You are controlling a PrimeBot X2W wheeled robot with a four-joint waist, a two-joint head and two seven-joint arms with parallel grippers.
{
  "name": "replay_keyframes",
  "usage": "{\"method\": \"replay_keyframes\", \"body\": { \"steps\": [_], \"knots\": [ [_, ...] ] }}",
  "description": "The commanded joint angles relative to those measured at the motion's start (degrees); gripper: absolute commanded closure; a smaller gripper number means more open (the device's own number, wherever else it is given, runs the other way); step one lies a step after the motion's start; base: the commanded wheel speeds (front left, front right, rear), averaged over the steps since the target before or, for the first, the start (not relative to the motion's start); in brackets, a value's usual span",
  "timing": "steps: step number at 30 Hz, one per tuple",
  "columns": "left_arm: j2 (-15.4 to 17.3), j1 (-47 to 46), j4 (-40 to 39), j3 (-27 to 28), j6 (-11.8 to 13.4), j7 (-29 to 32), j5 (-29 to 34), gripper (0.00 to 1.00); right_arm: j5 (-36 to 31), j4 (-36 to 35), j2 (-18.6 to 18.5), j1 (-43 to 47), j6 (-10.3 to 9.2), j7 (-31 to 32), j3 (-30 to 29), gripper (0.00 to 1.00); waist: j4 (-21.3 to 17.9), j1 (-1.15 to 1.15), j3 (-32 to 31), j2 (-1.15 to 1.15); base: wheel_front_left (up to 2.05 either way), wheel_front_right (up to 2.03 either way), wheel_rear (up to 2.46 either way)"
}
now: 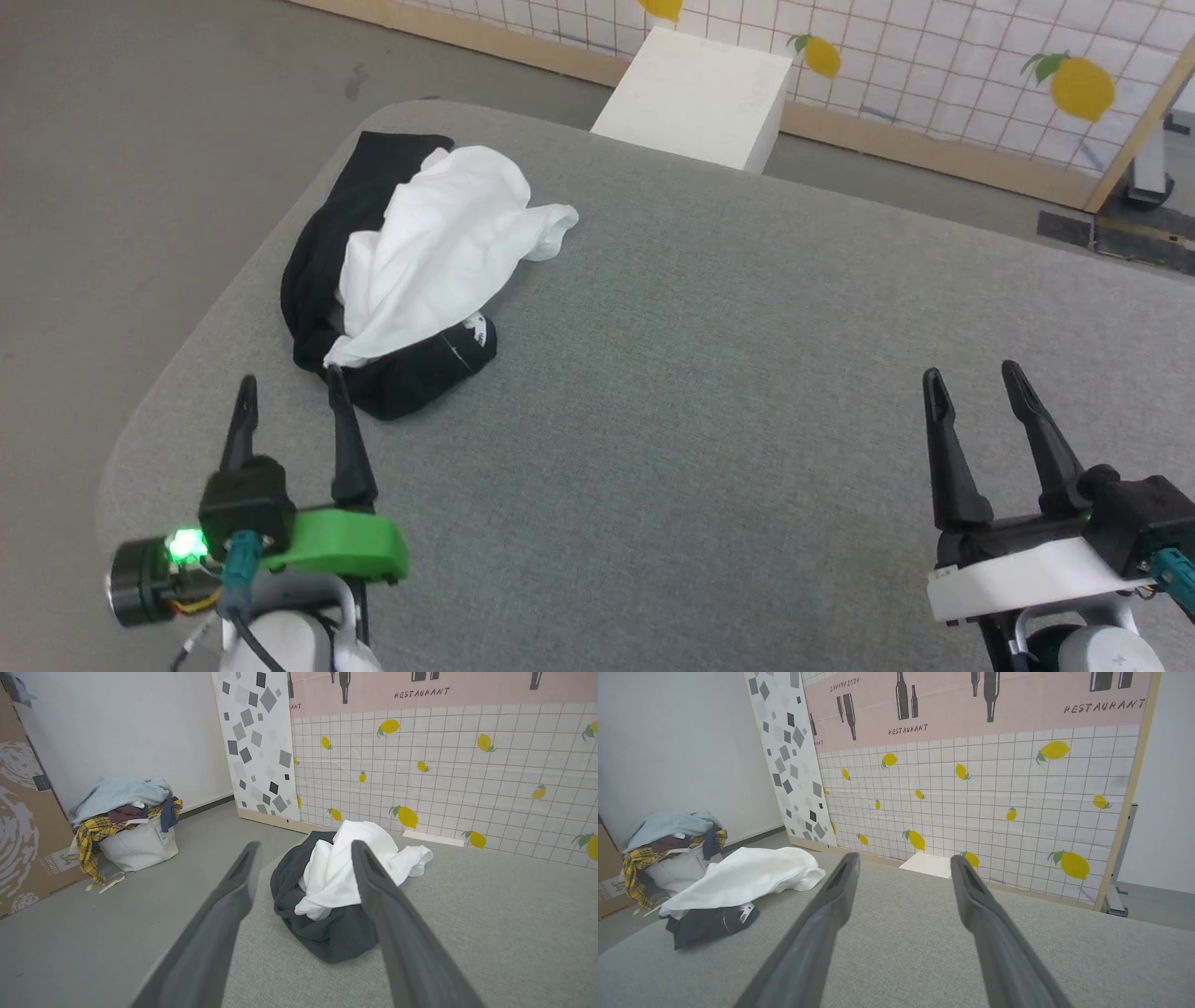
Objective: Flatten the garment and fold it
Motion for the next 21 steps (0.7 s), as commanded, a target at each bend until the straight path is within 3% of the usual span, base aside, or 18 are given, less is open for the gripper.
{"method": "replay_keyframes", "body": {
  "steps": [1,7,15,18,21],
  "knots": [
    [0.7,-2.5,0.0,0.6,-0.5,-0.7,-0.4,0.0,0.4,-0.5,0.0,-0.9,-0.07,-0.7,0.1,0.0,0.4,0.0,0.7,0.0,0.0,0.0,0.0],
    [3.4,-9.9,2.6,4.0,-4.5,-1.4,-1.9,0.0,-0.1,-1.0,0.1,-2.0,-0.08,-1.4,0.2,0.0,0.5,0.0,3.0,0.0,0.0,0.0,0.0],
    [8.1,-25.1,18.3,6.2,-11.8,-1.8,-5.7,0.0,-1.3,-1.7,0.1,-3.9,-0.09,-2.4,0.0,0.0,-0.5,0.0,7.8,0.0,0.0,0.0,0.0],
    [10.8,-32.5,25.9,5.4,-15.8,2.5,-7.7,0.0,-1.8,-2.2,0.1,-5.3,-0.09,-2.7,0.1,0.0,-1.3,0.0,10.4,0.0,0.0,0.0,0.0],
    [12.9,-39.1,32.1,3.5,-18.2,9.2,-10.4,0.0,-2.3,-2.6,0.1,-6.7,-0.09,-3.1,0.4,0.0,-2.2,0.0,13.0,0.0,0.0,0.0,0.0]
  ]
}}
